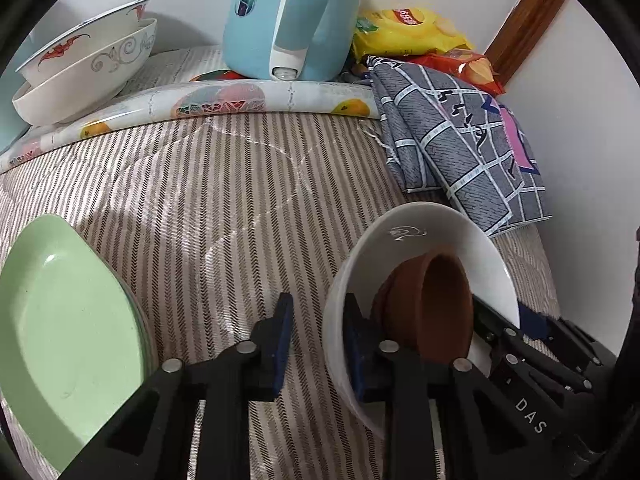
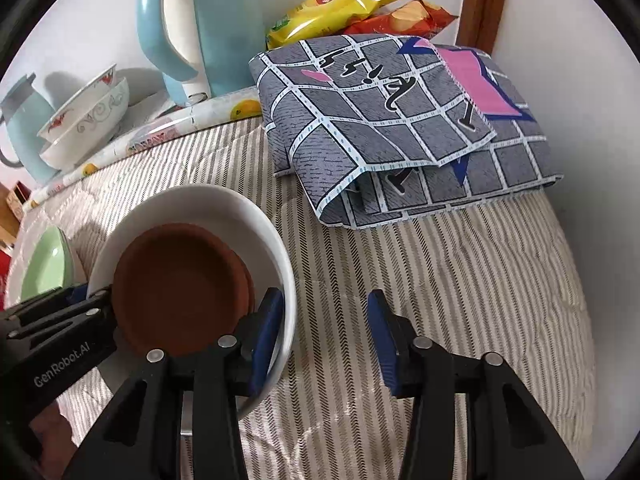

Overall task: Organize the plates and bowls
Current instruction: 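Grasp the white bowl rim with the left gripper while the right gripper grasps the opposite rim, then lift the white bowl with both grippers and carry it over the green plate stack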

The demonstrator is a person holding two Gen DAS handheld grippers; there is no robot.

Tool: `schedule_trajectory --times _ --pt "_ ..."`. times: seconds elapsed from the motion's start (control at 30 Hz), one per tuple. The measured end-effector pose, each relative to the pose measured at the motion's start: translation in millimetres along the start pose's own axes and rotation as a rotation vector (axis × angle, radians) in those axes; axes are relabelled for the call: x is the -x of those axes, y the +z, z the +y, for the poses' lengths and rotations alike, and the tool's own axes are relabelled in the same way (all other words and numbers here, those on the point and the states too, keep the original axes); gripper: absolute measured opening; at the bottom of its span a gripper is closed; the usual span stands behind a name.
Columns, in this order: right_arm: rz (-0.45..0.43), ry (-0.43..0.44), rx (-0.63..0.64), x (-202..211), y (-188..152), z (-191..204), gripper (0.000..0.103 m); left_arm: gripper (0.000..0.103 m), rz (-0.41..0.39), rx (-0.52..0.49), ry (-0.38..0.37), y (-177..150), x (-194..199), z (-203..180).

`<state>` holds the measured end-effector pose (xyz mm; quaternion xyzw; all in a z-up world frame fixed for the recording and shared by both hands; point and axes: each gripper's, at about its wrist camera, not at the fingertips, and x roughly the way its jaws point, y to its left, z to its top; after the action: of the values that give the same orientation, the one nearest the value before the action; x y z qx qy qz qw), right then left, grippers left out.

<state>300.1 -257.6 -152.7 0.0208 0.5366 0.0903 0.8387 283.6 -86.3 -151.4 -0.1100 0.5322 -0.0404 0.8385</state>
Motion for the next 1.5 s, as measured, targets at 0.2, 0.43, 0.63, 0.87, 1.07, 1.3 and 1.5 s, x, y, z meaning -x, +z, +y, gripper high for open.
schedule_trajectory --times 0.2,0.43,0.63,0.87,1.07,1.3,1.5 --pt "-0.016 0.061 -0.023 3 -5 6 0.011 0.010 -0.017 -0.025 0.012 0 1 -9" --pt "-0.030 0.043 -0.067 5 -9 9 0.011 0.009 -0.030 -0.023 0.019 -2 2 -9" --pt "-0.021 0.051 -0.098 8 -15 7 0.011 0.009 -0.030 -0.014 0.018 -5 6 -6" --pt "-0.021 0.041 -0.110 17 -22 11 0.010 0.009 -0.012 -0.002 -0.002 -14 10 -2" --pt "-0.031 0.029 -0.114 27 -31 11 0.010 0.009 -0.016 -0.018 -0.006 -21 18 -5" --pt "-0.051 0.027 -0.121 41 -38 11 0.010 0.009 -0.024 -0.026 -0.012 -27 30 -8" --pt "-0.064 0.031 -0.130 53 -40 10 0.010 0.009 -0.039 -0.037 -0.013 -29 41 -12"
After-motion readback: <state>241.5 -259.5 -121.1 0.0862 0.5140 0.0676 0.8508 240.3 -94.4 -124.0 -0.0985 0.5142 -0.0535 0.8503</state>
